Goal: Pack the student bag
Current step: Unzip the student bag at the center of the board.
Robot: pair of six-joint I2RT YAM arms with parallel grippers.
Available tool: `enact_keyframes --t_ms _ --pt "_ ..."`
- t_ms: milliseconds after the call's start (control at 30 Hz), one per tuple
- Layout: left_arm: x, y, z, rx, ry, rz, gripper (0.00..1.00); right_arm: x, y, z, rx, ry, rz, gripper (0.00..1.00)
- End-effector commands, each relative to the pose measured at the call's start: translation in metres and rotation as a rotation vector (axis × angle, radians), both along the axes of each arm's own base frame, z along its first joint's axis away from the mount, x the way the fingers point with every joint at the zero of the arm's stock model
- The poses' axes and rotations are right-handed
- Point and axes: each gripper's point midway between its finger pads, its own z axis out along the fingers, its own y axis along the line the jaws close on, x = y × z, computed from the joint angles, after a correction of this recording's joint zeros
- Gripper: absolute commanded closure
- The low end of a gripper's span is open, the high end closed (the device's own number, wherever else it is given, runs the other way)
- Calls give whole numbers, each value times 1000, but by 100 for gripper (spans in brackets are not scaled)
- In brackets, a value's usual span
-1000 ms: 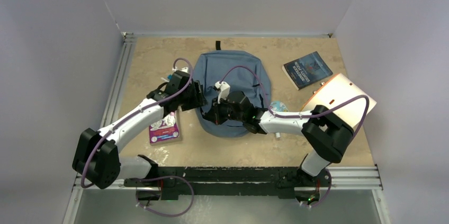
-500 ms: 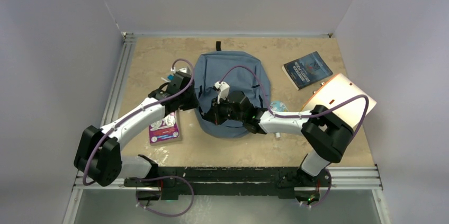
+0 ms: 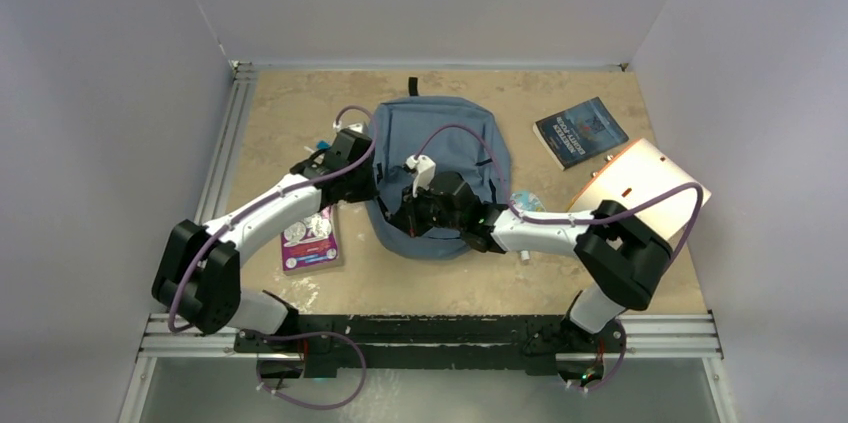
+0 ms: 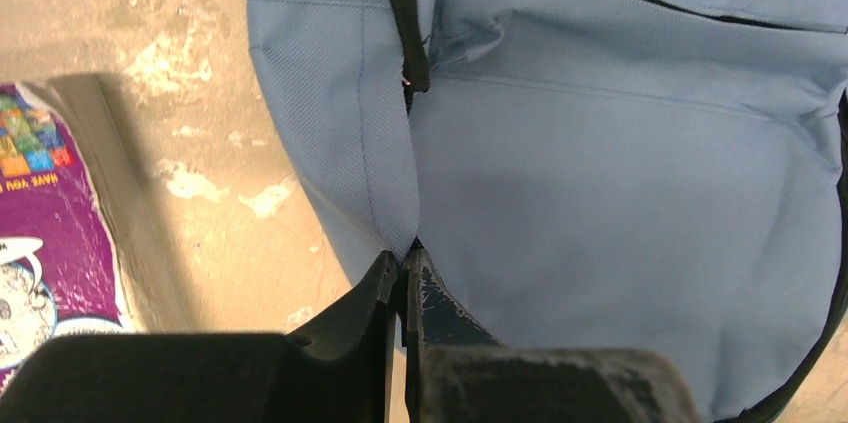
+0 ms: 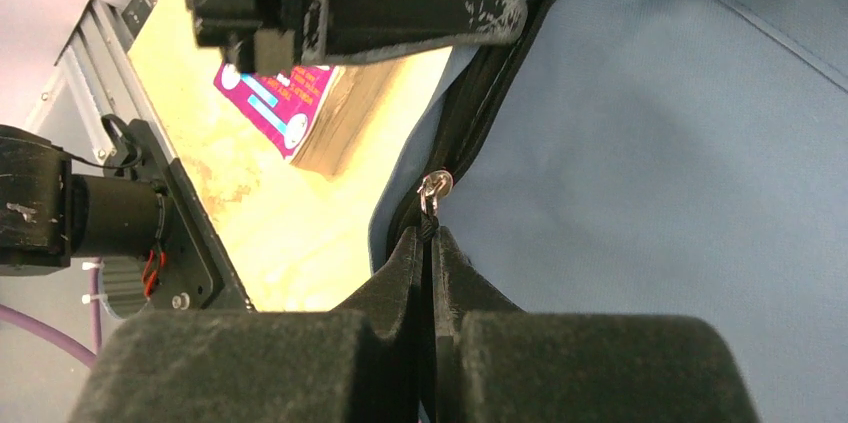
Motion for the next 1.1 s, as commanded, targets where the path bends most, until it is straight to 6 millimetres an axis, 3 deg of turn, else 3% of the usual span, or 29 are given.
enact_keyframes --t_ms 0,267,700,800,900,1067 --pt "44 4 31 45 -134 14 100 -5 -10 24 -4 -53 6 100" --pt "84 11 52 74 -201 11 100 -9 -45 14 -110 -48 -67 100" --pt "138 65 75 80 -250 102 100 9 -96 -3 -268 -30 -336 100" --pt "141 69 71 74 -236 106 100 12 -105 -9 -305 -22 -379 100" --pt "134 59 70 24 -222 76 100 15 -107 -9 -316 -23 -408 100" --pt "103 30 82 -168 -215 -1 74 7 -81 12 -178 -23 -304 100"
